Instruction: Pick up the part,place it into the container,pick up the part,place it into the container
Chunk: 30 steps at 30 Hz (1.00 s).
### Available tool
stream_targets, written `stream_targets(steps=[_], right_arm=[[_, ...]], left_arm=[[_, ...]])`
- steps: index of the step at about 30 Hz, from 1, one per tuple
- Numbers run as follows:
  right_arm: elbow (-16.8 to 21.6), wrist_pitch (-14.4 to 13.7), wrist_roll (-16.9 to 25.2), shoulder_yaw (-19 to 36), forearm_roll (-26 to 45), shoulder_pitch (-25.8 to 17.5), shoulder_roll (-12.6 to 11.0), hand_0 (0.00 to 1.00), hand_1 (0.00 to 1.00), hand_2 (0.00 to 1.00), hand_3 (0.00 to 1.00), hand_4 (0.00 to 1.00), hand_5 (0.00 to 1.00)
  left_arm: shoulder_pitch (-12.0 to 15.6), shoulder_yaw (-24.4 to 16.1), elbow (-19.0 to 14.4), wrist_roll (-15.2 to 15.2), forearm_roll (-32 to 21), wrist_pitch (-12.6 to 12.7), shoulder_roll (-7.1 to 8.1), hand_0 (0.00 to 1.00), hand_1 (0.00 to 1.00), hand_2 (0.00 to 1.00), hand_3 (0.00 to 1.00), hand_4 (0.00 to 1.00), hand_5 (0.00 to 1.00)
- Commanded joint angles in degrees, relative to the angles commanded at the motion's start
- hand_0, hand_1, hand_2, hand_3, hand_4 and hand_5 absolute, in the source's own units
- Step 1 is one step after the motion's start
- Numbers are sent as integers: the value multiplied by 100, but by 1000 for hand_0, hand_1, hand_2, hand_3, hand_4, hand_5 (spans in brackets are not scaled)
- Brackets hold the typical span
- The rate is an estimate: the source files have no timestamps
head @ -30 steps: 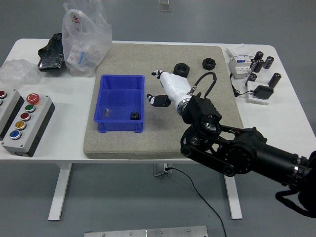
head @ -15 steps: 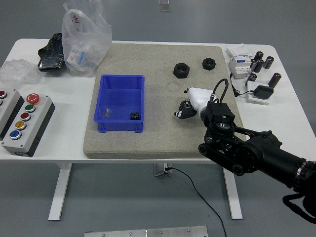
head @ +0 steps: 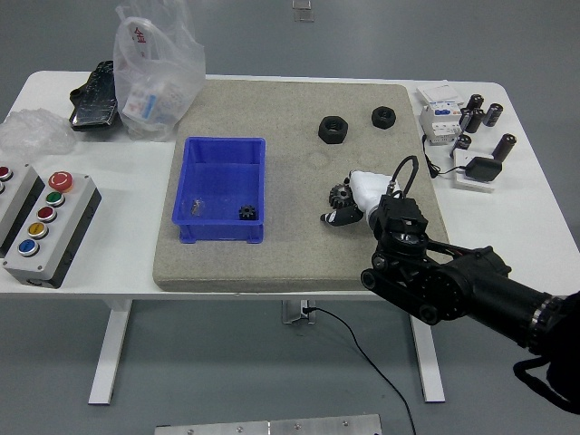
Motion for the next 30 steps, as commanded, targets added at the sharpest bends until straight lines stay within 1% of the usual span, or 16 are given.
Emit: stream_targets(steps=[4,5,10,11,15,19,22,23,27,28,29,30], right_arm=[[-3,-330,0,-12,3,-9,0,436,594,496,588,488,29],[2,-396,0,-15,-17,-9,1,403,552,409,518,477,27],[31,-653,0,-30,-147,-9,8,403,552,409,518,477,27],[38,-690,0,-34,-174,-9,8,393,545,403,514,461,23],[155,-818,0,-52,-250,12,-20,393,545,403,514,461,23],[551,-973,0,-90,-279,113,-74,399,542,402,518,466,22],[949,-1113,0,-196,-300,249,-50,399,542,402,518,466,22],[1088,-1156,0,-252,-289,309,-21,450,551,418,538,496,2],[1625,-1268,0,-525,-294,572,158,450,551,418,538,496,2],[1710,-1275,0,-574,-293,614,194,450,551,418,538,496,2],[1794,-1278,0,-625,-291,654,229,565,620,552,586,557,2],[1868,-1275,0,-692,-278,693,272,565,620,552,586,557,2]], left_arm=[[-3,17,0,-5,-14,-5,-1,690,574,554,622,571,136],[-3,20,0,-7,-19,-5,-1,690,574,554,622,569,140],[-7,37,0,-17,-40,-8,0,690,574,554,622,569,140],[-6,39,0,-18,-43,-8,0,690,576,555,622,574,151],[1,31,0,-13,-43,-6,-2,690,576,555,622,574,151],[12,10,0,8,-23,-4,-2,690,578,555,623,578,157],[17,-4,0,23,-10,-6,1,690,578,555,623,578,157],[18,0,0,24,-17,-6,3,690,578,555,623,581,162],[12,8,0,32,-32,-12,11,690,578,555,623,581,162],[10,11,0,33,-38,-13,13,690,578,555,623,581,162],[7,15,0,33,-44,-14,16,689,579,555,624,585,166],[5,17,0,34,-49,-15,20,689,579,555,624,585,166]])
